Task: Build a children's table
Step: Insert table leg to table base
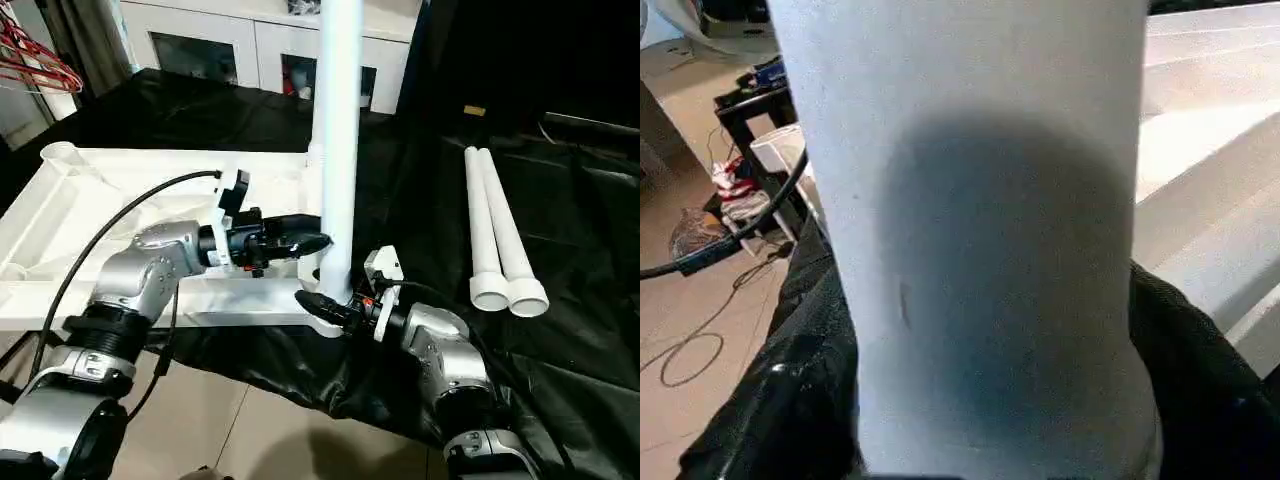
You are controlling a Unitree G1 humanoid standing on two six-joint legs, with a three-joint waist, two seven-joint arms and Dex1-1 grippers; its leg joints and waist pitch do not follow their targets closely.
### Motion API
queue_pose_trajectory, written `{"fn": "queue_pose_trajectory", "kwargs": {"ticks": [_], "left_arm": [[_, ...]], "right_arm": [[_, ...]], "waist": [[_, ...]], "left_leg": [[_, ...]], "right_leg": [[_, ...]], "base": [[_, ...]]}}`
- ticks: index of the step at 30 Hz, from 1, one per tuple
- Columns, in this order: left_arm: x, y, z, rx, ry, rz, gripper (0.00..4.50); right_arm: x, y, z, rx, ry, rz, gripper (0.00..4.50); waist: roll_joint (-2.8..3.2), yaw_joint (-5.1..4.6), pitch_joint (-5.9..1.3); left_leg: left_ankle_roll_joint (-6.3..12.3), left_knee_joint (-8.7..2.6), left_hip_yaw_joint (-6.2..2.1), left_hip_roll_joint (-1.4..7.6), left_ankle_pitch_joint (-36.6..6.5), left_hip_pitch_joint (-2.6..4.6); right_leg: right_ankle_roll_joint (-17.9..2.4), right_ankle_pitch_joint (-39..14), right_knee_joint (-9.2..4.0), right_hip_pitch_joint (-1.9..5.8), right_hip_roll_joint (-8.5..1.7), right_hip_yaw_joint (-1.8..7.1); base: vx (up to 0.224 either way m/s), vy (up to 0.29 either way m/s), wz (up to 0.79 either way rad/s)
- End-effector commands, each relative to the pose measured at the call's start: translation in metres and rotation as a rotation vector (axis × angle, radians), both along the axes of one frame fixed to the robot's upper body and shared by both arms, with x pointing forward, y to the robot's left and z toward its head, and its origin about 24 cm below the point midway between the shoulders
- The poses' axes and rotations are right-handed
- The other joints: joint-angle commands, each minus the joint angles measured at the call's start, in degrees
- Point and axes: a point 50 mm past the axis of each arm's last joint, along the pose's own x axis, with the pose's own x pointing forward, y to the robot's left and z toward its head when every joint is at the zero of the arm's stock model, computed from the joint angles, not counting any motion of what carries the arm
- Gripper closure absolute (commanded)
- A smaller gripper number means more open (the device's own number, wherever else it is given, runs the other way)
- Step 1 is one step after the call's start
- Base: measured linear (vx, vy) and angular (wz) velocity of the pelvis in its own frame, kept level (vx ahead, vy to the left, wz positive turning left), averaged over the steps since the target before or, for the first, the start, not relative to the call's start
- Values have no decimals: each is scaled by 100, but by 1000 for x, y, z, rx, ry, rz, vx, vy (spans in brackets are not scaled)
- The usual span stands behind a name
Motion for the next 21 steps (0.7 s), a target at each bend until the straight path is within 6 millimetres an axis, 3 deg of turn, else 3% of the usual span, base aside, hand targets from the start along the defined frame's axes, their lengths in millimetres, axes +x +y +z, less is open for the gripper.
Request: {"fn": "queue_pose_trajectory", "kwargs": {"ticks": [1, 2, 8, 13, 14, 21], "left_arm": [[3, -8, 10, -33, -7, -17, 194], [3, -9, 10, -38, -7, -21, 194], [2, -17, 19, -90, -33, -38, 166], [1, -22, 15, -61, -31, -26, 200], [0, -22, 14, -64, -25, -29, 224], [6, -24, 14, -83, 15, 55, 257]], "right_arm": [[-3, 7, -7, -23, 40, 43, 169], [-3, 7, -7, -24, 40, 43, 169], [-3, 6, -7, -30, 36, 45, 169], [-3, 6, -8, -32, 34, 45, 169], [-3, 6, -8, -32, 33, 45, 169], [-2, 5, -6, -34, 21, 36, 170]], "waist": [[-42, 47, -338], [-21, 50, -343], [-45, 42, -346], [-34, 40, -351], [-37, 41, -350], [-35, 44, -351]], "left_leg": [[492, -327, -110, 276, -704, -22], [491, -326, -114, 278, -701, -18], [560, -315, -114, 276, -648, -31], [572, -310, -117, 280, -645, -25], [575, -310, -115, 280, -646, -25], [565, -305, -115, 282, -677, -21]], "right_leg": [[-1304, -803, -429, 308, -446, 354], [-1312, -779, -421, 307, -445, 353], [-1368, -614, -407, 325, -442, 347], [-1346, -609, -408, 327, -437, 345], [-1348, -614, -412, 326, -438, 345], [-1361, -631, -410, 325, -438, 344]], "base": [[0, 0, 0], [0, 0, 0], [0, 0, 0], [0, 0, 0], [0, 0, 0], [0, 0, 0]]}}
